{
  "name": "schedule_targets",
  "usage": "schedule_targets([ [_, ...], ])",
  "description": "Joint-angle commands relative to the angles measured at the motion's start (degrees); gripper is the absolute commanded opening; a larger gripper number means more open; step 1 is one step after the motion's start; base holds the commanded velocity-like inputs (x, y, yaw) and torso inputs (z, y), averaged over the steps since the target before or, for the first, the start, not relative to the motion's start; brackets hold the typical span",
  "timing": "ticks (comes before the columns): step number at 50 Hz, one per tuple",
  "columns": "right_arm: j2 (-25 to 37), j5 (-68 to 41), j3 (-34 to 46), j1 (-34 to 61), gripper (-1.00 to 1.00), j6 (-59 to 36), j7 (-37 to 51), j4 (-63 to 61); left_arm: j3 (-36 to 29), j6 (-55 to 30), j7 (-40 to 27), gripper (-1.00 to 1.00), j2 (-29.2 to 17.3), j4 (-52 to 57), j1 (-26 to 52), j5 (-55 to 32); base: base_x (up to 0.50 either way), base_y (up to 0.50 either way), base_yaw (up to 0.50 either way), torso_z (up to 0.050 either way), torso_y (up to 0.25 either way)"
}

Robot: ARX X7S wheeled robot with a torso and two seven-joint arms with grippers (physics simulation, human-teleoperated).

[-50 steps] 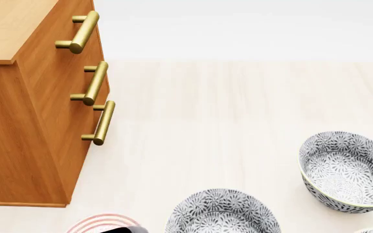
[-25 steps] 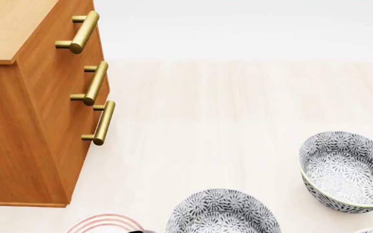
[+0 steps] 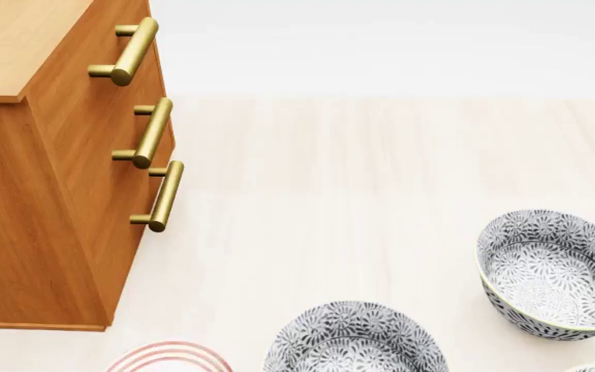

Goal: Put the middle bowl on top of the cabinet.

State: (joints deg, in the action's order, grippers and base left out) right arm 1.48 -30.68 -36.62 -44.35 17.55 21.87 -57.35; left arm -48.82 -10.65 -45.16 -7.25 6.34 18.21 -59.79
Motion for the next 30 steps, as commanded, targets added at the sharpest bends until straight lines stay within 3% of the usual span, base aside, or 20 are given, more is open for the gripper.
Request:
schedule_targets([
  [1,-1.4,1.8,-1.6,-0.6,1.0,1.1,-1.7,0.5,1.1,1.7,2.4,1.0,1.8,-3.4,-0.5,0.7,0.0,0.0,0.0,0.0,0.0],
  [16,-1.4,0.7,-2.6,-0.6,1.0,1.0,-2.2,0.4,0.6,2.9,4.9,1.0,1.7,-3.5,-0.8,-1.1,0.0,0.0,0.0,0.0,0.0],
  [17,-1.4,0.8,-2.5,-0.6,1.0,1.1,-2.2,0.5,0.6,3.3,5.6,-1.0,1.5,-2.9,-1.1,-1.3,0.0,0.0,0.0,0.0,0.0],
  [30,-1.4,0.8,-2.5,-0.6,1.0,0.8,-2.0,0.1,0.3,7.2,7.3,-1.0,-0.1,1.6,-2.5,1.0,0.0,0.0,0.0,0.002,0.009],
])
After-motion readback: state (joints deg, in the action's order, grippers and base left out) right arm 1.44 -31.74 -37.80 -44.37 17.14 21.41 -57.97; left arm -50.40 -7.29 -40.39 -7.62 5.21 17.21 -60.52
